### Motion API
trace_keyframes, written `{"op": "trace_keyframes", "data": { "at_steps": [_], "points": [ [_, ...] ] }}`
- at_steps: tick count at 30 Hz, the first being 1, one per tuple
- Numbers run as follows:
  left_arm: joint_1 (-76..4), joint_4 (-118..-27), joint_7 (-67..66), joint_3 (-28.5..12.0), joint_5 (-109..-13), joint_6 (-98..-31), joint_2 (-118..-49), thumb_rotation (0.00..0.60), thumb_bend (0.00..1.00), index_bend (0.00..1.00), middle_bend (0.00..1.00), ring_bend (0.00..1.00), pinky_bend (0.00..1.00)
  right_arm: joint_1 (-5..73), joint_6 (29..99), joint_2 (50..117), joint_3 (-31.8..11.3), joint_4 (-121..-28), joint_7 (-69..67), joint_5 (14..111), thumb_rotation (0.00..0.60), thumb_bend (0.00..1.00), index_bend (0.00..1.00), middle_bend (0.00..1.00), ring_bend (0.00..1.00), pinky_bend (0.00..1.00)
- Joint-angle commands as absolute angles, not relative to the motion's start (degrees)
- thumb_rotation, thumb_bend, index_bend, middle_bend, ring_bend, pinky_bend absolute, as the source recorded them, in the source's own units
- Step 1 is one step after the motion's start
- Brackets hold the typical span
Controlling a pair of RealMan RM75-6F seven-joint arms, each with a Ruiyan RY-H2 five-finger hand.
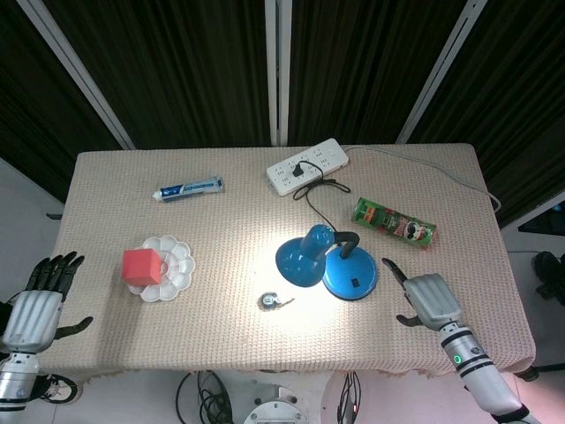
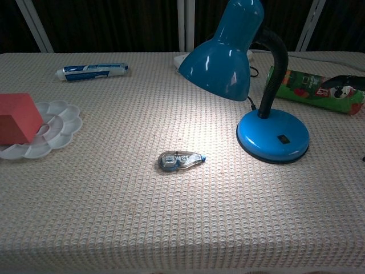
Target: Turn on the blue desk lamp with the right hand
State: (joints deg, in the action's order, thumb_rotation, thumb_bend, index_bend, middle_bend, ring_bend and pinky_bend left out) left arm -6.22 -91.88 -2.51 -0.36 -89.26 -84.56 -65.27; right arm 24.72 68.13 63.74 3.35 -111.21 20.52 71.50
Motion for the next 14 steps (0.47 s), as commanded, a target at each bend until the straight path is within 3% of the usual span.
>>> {"op": "trace_keyframes", "data": {
  "at_steps": [1,3,4,5,8,11,14],
  "points": [
    [-6.28,-92.2,-2.74,-0.35,-89.38,-84.55,-65.14,0.6,0.03,0.0,0.0,0.0,0.0,17.86,78.6,60.71,3.5,-109.36,14.01,78.08,0.6,0.06,0.0,0.86,0.77,0.78],
    [-6.41,-92.72,-3.02,-0.39,-89.42,-84.41,-64.81,0.6,0.03,0.0,0.0,0.0,0.0,14.49,84.63,61.29,3.16,-105.58,10.26,80.95,0.6,0.06,0.0,0.69,0.66,0.68],
    [-6.5,-92.98,-3.16,-0.48,-89.43,-84.37,-64.63,0.6,0.03,0.0,0.0,0.0,0.0,13.2,86.46,61.39,3.24,-104.01,9.08,81.6,0.6,0.05,0.0,0.56,0.54,0.59],
    [-6.61,-93.22,-3.28,-0.63,-89.42,-84.38,-64.48,0.6,0.03,0.0,0.0,0.0,0.0,12.02,87.84,61.34,3.37,-102.63,8.34,81.78,0.6,0.05,0.0,0.37,0.35,0.47],
    [-6.88,-93.35,-3.44,-1.17,-89.65,-84.86,-64.48,0.6,0.03,0.0,0.0,0.0,0.0,8.76,90.33,61.11,3.37,-99.29,8.68,79.64,0.6,0.04,0.0,0.04,0.03,0.21],
    [-7.2,-93.06,-3.62,-1.31,-89.54,-84.46,-64.59,0.6,0.03,0.0,0.0,0.0,0.0,7.03,87.32,60.12,3.36,-99.36,9.52,73.58,0.6,0.04,0.0,0.0,0.0,0.04],
    [-7.3,-93.14,-3.84,-1.36,-89.59,-84.47,-64.66,0.6,0.03,0.0,0.0,0.0,0.0,6.52,85.66,59.99,2.71,-99.45,9.07,71.44,0.6,0.03,0.0,0.0,0.0,0.0]
  ]
}}
